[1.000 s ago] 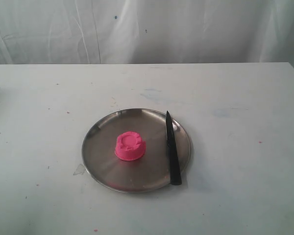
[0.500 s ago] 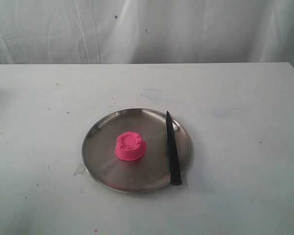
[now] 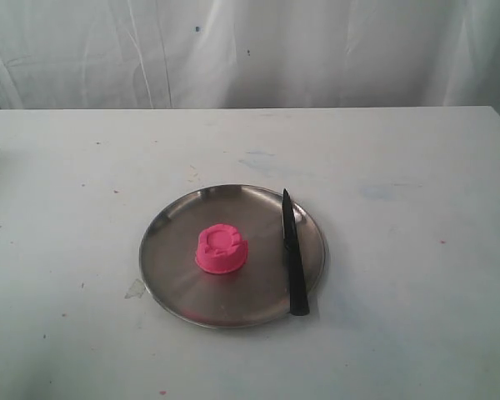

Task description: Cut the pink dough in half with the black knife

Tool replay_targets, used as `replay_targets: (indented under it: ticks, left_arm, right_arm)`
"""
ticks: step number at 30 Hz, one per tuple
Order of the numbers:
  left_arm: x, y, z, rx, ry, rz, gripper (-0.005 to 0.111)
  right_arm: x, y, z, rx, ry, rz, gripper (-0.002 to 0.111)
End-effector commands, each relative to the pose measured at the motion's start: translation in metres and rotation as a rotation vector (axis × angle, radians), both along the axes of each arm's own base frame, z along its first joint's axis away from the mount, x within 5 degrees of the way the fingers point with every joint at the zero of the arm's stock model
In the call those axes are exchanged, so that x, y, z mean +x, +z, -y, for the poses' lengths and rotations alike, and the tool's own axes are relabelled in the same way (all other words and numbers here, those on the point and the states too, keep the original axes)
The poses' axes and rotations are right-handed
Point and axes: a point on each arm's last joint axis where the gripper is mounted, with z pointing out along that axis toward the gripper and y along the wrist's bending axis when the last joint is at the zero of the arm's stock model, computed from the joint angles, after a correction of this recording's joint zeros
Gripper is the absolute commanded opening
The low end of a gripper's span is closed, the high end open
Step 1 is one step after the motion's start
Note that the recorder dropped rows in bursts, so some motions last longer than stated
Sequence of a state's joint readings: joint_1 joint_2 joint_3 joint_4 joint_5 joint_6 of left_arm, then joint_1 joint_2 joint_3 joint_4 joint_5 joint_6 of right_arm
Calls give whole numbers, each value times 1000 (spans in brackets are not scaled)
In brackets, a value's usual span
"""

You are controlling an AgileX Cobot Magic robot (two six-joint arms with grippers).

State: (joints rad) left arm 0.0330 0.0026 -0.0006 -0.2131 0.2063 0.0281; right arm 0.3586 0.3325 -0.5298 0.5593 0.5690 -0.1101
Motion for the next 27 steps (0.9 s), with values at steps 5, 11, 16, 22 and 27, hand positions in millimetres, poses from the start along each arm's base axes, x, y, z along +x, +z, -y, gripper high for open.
replay_targets:
  ticks: [5, 11, 16, 22, 27]
  left_arm:
    - [0, 0, 0, -6, 2, -2, 0]
    - [0, 0, 0, -6, 2, -2, 0]
    - [0, 0, 0, -6, 2, -2, 0]
    - [0, 0, 0, -6, 2, -2, 0]
    - [0, 0, 0, -6, 2, -2, 0]
  right_arm:
    - [66, 39, -30, -279, 145, -90, 7]
    - [116, 33, -48, -321, 152, -176, 17]
    - [138, 15, -55, -349, 151, -240, 18]
    - [156, -5, -62, -412, 185, -281, 35]
    - [175, -28, -55, -390, 145, -352, 49]
